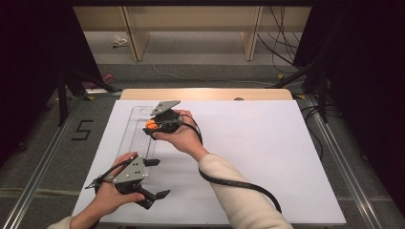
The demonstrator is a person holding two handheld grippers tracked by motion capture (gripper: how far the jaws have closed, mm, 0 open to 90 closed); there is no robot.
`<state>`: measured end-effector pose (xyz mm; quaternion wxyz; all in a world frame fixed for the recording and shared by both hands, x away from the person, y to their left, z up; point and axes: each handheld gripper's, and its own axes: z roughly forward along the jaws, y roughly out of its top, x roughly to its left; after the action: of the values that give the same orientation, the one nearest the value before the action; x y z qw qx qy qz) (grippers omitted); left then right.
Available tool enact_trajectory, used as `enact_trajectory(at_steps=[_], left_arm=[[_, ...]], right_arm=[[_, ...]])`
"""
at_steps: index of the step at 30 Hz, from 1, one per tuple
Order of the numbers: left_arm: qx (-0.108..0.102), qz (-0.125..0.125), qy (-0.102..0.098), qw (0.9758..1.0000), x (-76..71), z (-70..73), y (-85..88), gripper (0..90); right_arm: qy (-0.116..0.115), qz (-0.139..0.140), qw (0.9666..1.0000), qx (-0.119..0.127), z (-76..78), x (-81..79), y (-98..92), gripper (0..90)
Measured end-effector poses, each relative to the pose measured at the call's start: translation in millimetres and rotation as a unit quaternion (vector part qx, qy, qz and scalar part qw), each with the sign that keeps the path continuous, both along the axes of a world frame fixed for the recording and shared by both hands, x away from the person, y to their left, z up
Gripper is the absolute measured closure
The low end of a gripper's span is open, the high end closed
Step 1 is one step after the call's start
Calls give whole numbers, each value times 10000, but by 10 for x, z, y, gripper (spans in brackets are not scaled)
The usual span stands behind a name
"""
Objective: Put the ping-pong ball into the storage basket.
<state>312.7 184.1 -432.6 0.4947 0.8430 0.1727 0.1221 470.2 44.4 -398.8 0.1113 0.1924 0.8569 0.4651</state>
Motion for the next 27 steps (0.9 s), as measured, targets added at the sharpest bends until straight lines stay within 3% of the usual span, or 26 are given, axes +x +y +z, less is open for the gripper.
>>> enact_trajectory(at_steps=[27], left_arm=[[18,-31,-1,10000,-2,-1,-3,19]], right_arm=[[26,34,10000,-1,6,45,112,516]])
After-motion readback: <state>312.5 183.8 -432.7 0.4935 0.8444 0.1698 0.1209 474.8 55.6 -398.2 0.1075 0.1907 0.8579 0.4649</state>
